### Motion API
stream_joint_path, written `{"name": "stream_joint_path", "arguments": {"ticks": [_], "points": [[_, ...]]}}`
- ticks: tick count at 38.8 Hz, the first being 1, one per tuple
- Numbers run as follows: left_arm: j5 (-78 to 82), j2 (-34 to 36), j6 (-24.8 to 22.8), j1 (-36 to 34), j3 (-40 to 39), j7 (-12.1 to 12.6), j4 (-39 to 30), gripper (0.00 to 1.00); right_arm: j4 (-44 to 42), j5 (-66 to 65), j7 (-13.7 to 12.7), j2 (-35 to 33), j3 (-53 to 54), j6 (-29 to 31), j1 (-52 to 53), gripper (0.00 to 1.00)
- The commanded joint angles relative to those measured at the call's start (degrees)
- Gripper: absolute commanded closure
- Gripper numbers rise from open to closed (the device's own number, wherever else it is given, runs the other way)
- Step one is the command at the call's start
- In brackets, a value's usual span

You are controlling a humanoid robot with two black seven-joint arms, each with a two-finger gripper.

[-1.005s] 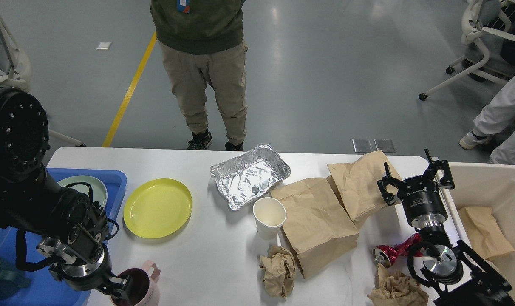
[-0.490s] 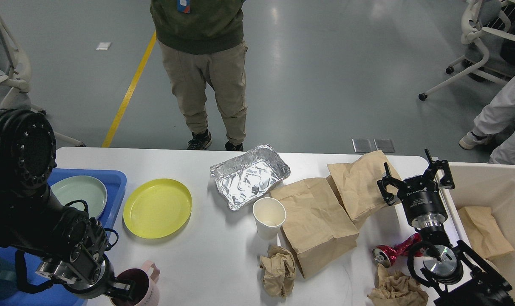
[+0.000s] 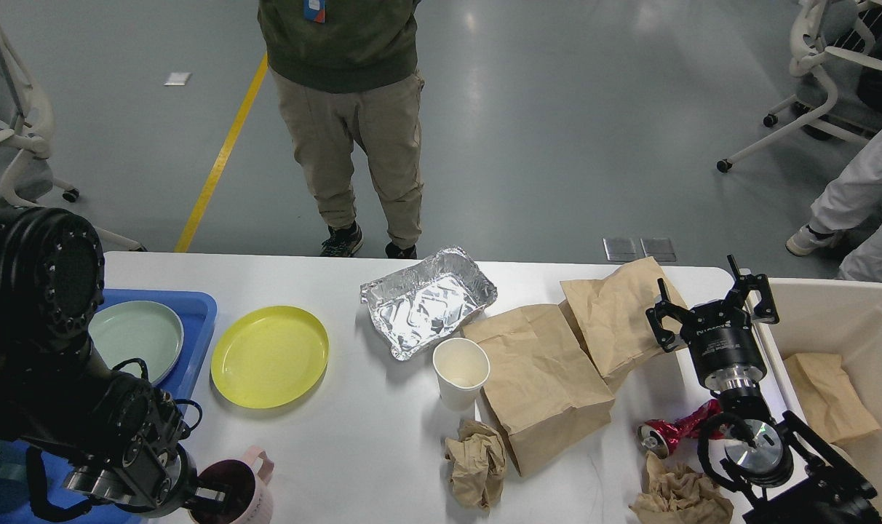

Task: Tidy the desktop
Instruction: 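Grasp the pink mug with the left gripper and lift it, then lower the pink mug onto the blue tray and open the left gripper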

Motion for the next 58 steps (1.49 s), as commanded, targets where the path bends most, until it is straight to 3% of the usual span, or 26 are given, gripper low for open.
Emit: {"name": "stream_joint_path", "arguments": {"ticks": [1, 5, 13, 17, 24, 33, 42, 43, 47, 50, 58], "points": [[0.09, -0.13, 0.21, 0.62, -0.01, 0.04, -0.04, 0.52, 0.00, 0.00, 0.00, 0.00, 0.00, 0.03, 0.00, 0.00], [0.01, -0.13, 0.21, 0.54, -0.01, 0.13, -0.04, 0.73, 0.00, 0.00, 0.00, 0.00, 0.00, 0.03, 0.00, 0.00], [0.09, -0.13, 0.30, 0.54, -0.10, 0.04, -0.04, 1.00, 0.00, 0.00, 0.00, 0.00, 0.00, -0.06, 0.00, 0.00], [0.09, -0.22, 1.00, 0.54, -0.10, 0.04, -0.04, 1.00, 0.00, 0.00, 0.00, 0.00, 0.00, -0.06, 0.00, 0.00], [0.09, -0.31, 8.12, 1.33, -0.19, 0.04, -0.31, 1.00, 0.00, 0.00, 0.00, 0.00, 0.00, 0.03, 0.00, 0.00], [0.09, 0.31, 6.72, -0.34, 0.08, 0.04, -1.10, 1.00, 0.09, 0.00, 0.00, 0.00, 0.00, -0.06, 0.00, 0.00], [0.27, 4.08, -3.55, -7.54, 0.25, -0.40, -1.01, 1.00, 0.00, 0.00, 0.00, 0.00, 0.00, -0.06, 0.00, 0.00], [6.36, 14.70, -31.67, -24.78, 6.34, -1.01, -0.40, 1.00, 0.00, 0.00, 0.00, 0.00, 0.00, 0.03, 0.00, 0.00], [7.74, 16.74, -31.69, -25.30, 9.30, -1.98, 0.57, 1.00, 0.00, 0.00, 0.00, 0.00, 0.00, 0.03, 0.00, 0.00], [7.65, 17.10, -30.55, -24.69, 8.96, -4.09, 1.01, 1.00, 0.00, 0.00, 0.00, 0.00, 0.00, -0.06, 0.00, 0.00], [6.77, 17.01, -31.07, -24.69, 7.02, -4.27, 0.48, 1.00, 0.00, 0.00, 0.00, 0.00, 0.00, -0.06, 0.00, 0.00]]}}
